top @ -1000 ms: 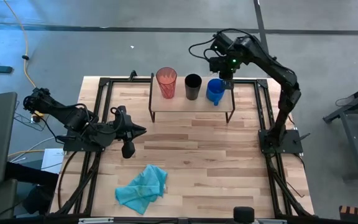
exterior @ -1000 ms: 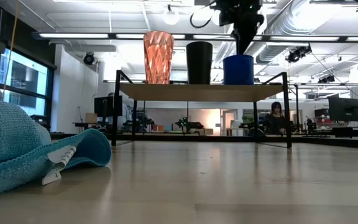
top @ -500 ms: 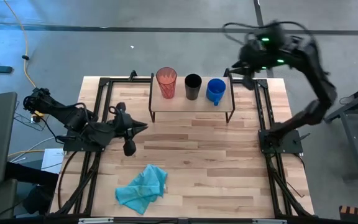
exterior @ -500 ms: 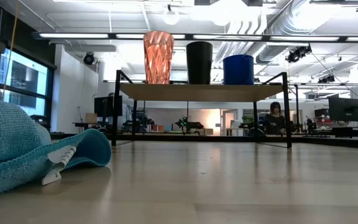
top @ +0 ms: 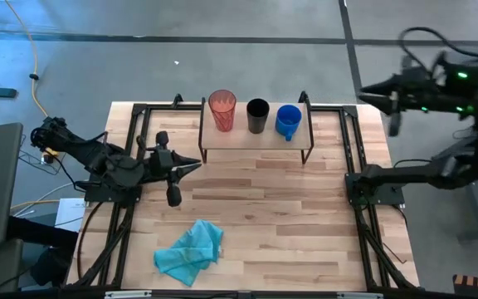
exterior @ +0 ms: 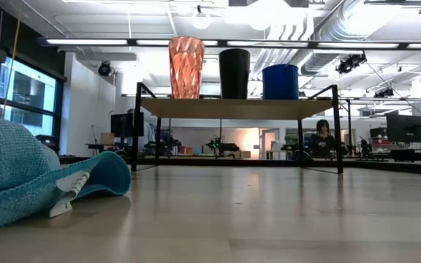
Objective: Stack small to large cups/mugs on shelf
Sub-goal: Return to Home Position
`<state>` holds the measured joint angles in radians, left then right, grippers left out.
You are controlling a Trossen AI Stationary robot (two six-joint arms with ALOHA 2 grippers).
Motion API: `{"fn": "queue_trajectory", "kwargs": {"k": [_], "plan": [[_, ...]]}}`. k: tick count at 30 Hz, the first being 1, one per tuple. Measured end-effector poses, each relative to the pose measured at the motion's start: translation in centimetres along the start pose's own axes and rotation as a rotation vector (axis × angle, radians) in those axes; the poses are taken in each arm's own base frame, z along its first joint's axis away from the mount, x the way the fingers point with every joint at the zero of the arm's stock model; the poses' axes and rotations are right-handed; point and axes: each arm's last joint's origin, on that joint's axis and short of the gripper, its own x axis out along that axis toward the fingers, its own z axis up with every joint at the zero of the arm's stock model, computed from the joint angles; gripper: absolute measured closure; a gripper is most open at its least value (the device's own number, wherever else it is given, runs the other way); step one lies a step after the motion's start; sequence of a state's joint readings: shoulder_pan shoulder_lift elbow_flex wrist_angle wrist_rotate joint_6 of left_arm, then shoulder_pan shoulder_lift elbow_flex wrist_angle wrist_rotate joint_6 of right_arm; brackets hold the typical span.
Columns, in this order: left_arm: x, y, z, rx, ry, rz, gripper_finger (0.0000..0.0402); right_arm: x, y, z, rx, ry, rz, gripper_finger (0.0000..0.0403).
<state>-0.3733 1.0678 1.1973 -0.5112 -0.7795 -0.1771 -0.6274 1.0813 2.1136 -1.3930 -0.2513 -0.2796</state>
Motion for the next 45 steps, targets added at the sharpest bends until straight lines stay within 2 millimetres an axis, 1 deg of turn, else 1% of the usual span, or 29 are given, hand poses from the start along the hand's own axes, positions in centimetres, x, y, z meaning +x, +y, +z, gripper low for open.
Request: {"fn": "queue_trajectory", "kwargs": {"k": [4,8,11,14,17,24,27,29,33,35,37,40,41,45], "plan": [[-0.6,0.4,0.9,-0.029,-0.042,-0.007,0.0369,-2.9,1.1,-0.4,0.014,-0.1,0.027,0.0323],[-1.7,1.2,2.4,-0.06,-0.145,-0.019,0.0369,-5.4,2.1,-0.6,-0.003,-0.234,0.11,0.0323],[-2.7,2.1,3.5,-0.056,-0.229,-0.019,0.0369,-6.8,2.7,-0.8,-0.026,-0.305,0.143,0.0323],[-3.9,3.1,4.5,-0.037,-0.32,0.008,0.0369,-8.0,3.1,-1.0,-0.042,-0.347,0.141,0.0323],[-5.0,4.0,5.7,0.005,-0.424,0.039,0.0369,-8.6,3.3,-1.3,-0.049,-0.364,0.137,0.0323],[-7.4,6.0,8.1,0.11,-0.678,0.124,0.0369,-8.7,3.4,-1.4,-0.027,-0.366,0.158,0.0323],[-7.6,7.2,8.5,0.139,-0.74,0.177,0.0369,-8.8,3.5,-1.3,-0.027,-0.374,0.199,0.0323],[-7.6,8.1,8.6,0.134,-0.78,0.172,0.0369,-8.8,3.6,-1.2,-0.027,-0.391,0.232,0.0323],[-6.5,9.6,8.3,0.099,-0.852,0.108,0.0369,-9.0,3.7,-0.8,-0.051,-0.438,0.273,0.0323],[-5.5,10.3,7.8,0.073,-0.85,0.08,0.0369,-9.0,3.6,-0.6,-0.064,-0.46,0.284,0.0323],[-4.1,10.9,6.9,0.038,-0.822,0.04,0.0369,-8.5,3.6,-0.5,-0.072,-0.473,0.307,0.0323],[-2.2,11.5,5.0,-0.023,-0.755,-0.015,0.0369,-7.1,3.3,-0.7,-0.074,-0.468,0.341,0.0323],[-1.8,11.7,4.4,-0.043,-0.742,-0.027,0.0369,-6.6,3.2,-0.8,-0.069,-0.459,0.354,0.0323],[-1.6,12.0,1.5,-0.111,-0.661,-0.074,0.0369,-4.0,2.8,-1.8,-0.032,-0.416,0.385,0.0323]]}}
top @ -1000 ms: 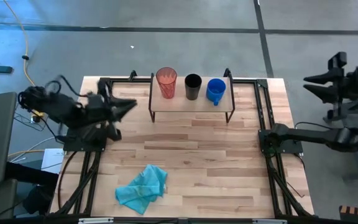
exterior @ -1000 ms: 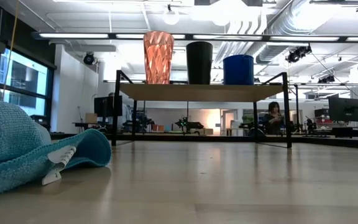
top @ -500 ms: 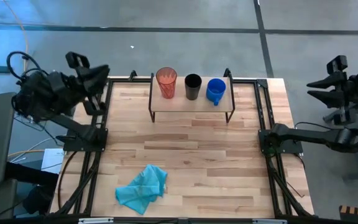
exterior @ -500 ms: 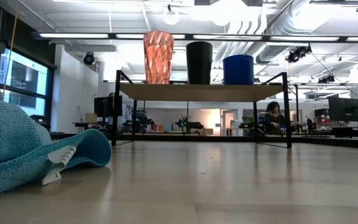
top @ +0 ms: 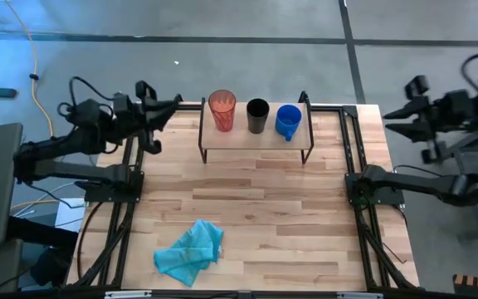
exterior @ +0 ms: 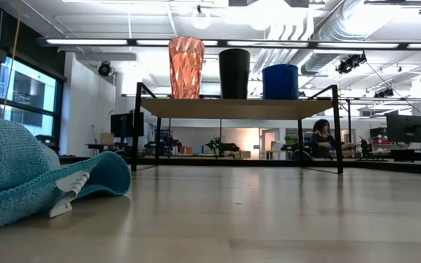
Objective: Stack small to large cups/mugs on shelf
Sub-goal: Return to Home Position
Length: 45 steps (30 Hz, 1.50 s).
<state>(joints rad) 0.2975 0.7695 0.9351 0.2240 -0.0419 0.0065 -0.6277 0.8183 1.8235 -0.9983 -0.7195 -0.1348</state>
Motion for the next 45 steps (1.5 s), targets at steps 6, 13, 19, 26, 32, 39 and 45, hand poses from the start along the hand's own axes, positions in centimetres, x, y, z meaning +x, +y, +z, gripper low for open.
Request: {"fn": "queue_trajectory", "kwargs": {"k": [6,13,19,26,32,39,45], "plan": [[-4.6,0.1,-1.7,-0.1,0.031,-0.002,0.0369,1.2,-0.4,-2.9,-0.037,-0.095,0.089,0.0323],[-9.3,0.5,-2.8,-0.208,-0.022,0.044,0.0369,1.1,0.0,-7.6,-0.05,-0.262,-0.02,0.0323],[-10.0,0.5,-4.5,-0.242,0.016,0.053,0.0369,1.7,-0.2,-11.8,0.062,-0.343,-0.082,0.0323],[-10.0,0.5,-6.6,-0.268,0.085,0.065,0.0369,2.8,-0.7,-15.7,0.182,-0.381,-0.053,0.0323],[-10.7,0.5,-7.5,-0.294,0.096,0.056,0.0369,3.3,-0.7,-17.8,0.215,-0.391,-0.03,0.0323],[-12.6,0.6,-8.7,-0.341,0.047,0.052,0.0369,3.7,-0.8,-19.8,0.258,-0.379,-0.024,0.0323],[-14.2,0.8,-10.1,-0.383,0.038,0.09,0.0369,4.0,-0.9,-21.4,0.284,-0.37,-0.049,0.0323]]}}
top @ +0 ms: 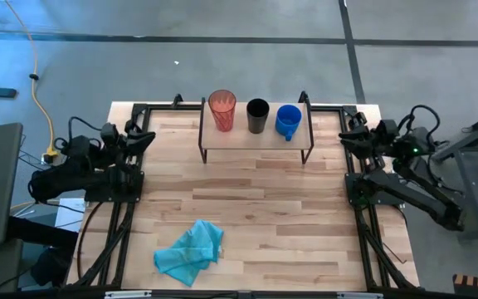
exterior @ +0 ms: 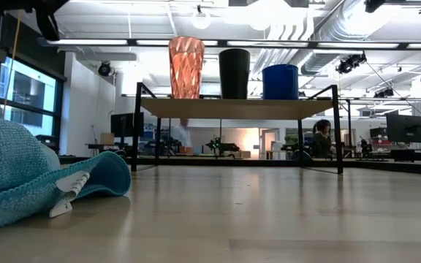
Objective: Stack small to large cups/mugs on shelf
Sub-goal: Return to Home Position
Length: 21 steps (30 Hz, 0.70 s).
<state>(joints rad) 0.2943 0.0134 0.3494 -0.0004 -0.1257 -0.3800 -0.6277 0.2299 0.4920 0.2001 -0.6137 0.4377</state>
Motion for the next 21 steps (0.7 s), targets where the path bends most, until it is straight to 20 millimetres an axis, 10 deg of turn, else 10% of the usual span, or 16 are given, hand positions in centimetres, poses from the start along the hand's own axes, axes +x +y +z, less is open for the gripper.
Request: {"fn": "queue_trajectory", "kwargs": {"k": [21], "plan": [[-0.4,1.4,-3.1,-0.066,0.263,0.149,0.0369,-1.4,-2.9,-6.7,0.171,0.075,-0.311,0.0323]]}}
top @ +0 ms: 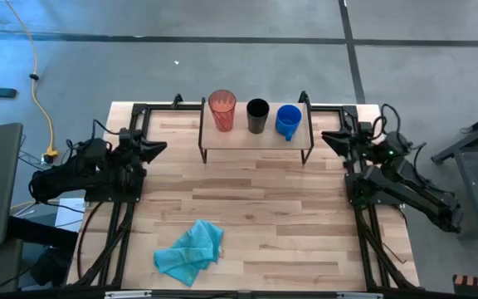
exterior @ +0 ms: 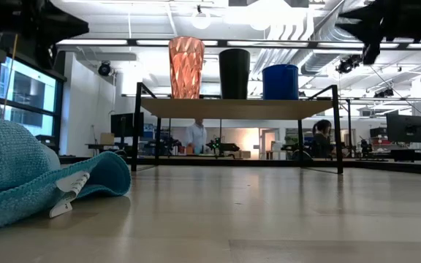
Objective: Stack small to large cups/mugs on shelf
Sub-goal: Return to Home Position
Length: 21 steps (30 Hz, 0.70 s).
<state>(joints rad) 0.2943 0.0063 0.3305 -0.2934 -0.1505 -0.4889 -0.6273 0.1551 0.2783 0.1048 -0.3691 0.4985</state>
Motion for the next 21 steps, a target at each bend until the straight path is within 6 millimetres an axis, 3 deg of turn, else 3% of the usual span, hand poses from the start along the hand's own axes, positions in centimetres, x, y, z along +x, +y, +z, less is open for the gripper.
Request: {"fn": "queue_trajectory", "kwargs": {"k": [12,21], "plan": [[-0.1,0.5,-0.9,-0.037,0.095,0.058,0.0369,-0.3,-1.5,-2.0,-0.011,0.145,-0.272,0.0323],[-0.1,0.6,-1.0,-0.084,0.101,0.066,0.0369,-1.0,-0.7,-2.7,-0.004,0.203,-0.204,0.0323]]}}
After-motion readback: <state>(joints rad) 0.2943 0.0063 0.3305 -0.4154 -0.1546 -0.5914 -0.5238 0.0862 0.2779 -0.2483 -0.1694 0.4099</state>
